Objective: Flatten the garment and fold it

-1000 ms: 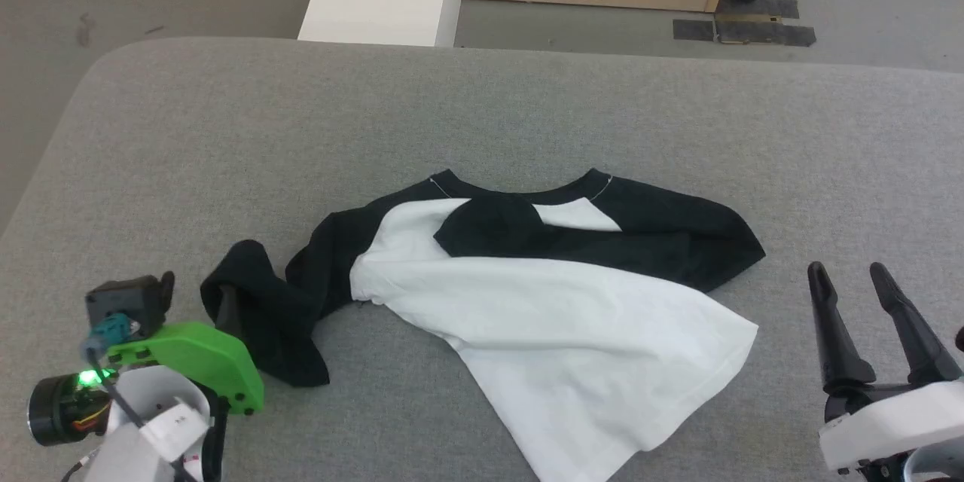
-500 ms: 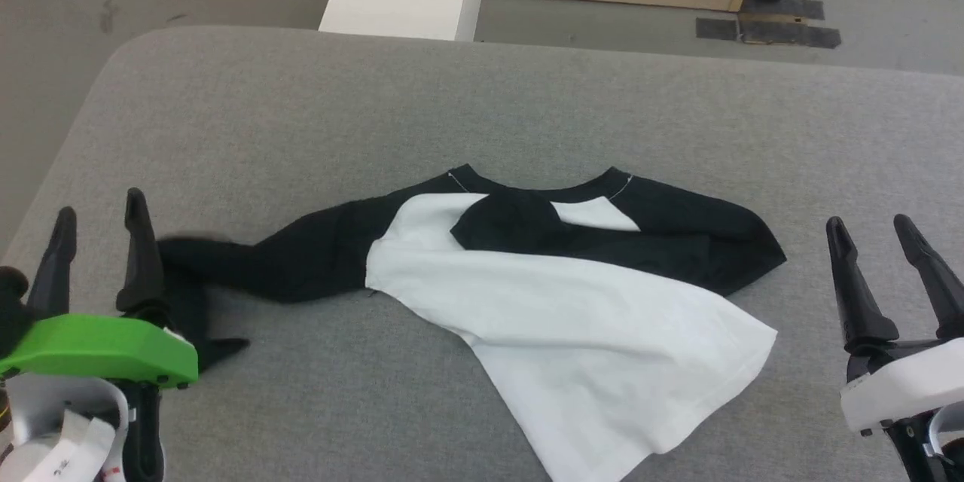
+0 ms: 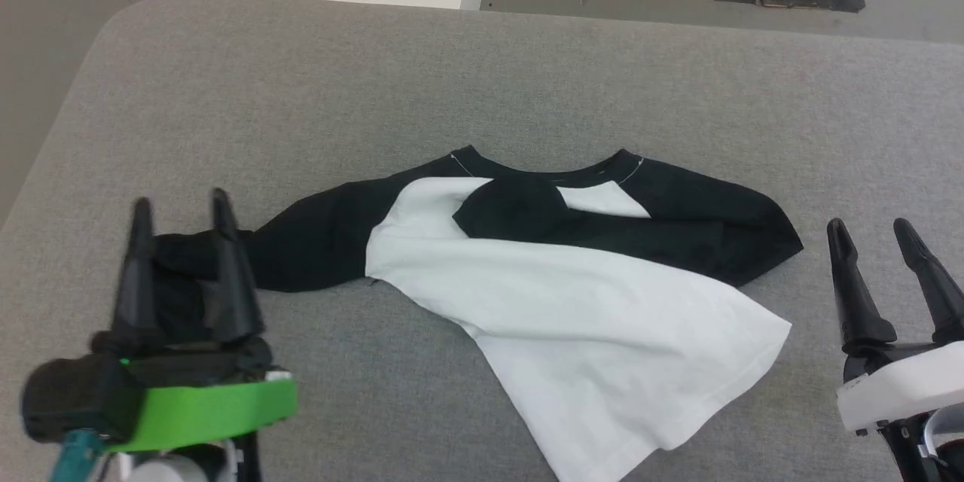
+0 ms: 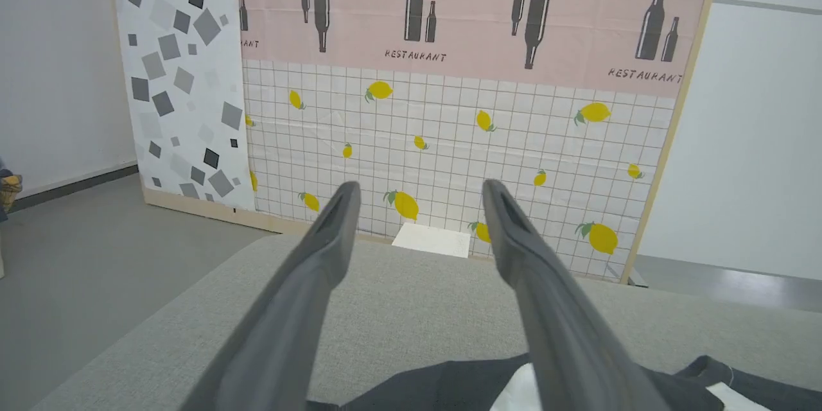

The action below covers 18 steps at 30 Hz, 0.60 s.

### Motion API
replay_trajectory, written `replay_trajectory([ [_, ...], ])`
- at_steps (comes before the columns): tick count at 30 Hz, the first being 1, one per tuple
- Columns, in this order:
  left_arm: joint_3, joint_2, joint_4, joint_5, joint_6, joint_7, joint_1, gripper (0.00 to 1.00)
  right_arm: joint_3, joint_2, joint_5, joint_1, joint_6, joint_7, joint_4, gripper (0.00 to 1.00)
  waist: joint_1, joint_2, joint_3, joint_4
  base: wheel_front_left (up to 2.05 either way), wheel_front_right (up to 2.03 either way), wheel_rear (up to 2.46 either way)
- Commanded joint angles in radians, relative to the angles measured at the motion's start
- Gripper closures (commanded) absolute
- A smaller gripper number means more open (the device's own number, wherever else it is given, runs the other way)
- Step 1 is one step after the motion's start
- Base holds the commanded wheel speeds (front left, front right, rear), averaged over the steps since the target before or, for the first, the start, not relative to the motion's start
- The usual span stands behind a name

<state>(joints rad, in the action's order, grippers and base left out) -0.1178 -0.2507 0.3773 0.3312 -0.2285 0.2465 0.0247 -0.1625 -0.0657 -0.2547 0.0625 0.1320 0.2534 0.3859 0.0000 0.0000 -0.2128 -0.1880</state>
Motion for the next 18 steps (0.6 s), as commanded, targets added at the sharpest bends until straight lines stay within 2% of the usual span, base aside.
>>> replay_trajectory([
  [1, -0.009, 0.013, -0.008, -0.019, 0.007, 0.009, 0.015, 0.0, -0.002, 0.004, 0.0, 0.001, -0.001, -0.01, -0.004, 0.0, 0.0, 0.0, -0.001, 0.002, 0.0, 0.0, 0.0],
  [8, -0.048, 0.061, -0.047, -0.075, 0.038, 0.015, 0.025, 0.0, -0.02, 0.003, 0.008, -0.023, -0.001, -0.003, -0.015, 0.0, 0.0, 0.0, -0.008, 0.003, 0.0, 0.0, 0.0],
  [10, -0.046, 0.072, -0.049, -0.082, 0.049, 0.015, 0.021, 0.0, -0.03, -0.019, 0.016, -0.048, -0.001, 0.019, -0.032, 0.0, 0.0, 0.0, -0.014, 0.004, 0.0, 0.0, 0.0],
  [18, -0.038, 0.11, -0.061, -0.107, 0.103, 0.015, -0.013, 0.0, -0.027, -0.17, -0.019, -0.211, -0.001, 0.177, -0.241, 0.0, 0.0, 0.0, -0.076, -0.013, 0.0, 0.0, 0.0],
])
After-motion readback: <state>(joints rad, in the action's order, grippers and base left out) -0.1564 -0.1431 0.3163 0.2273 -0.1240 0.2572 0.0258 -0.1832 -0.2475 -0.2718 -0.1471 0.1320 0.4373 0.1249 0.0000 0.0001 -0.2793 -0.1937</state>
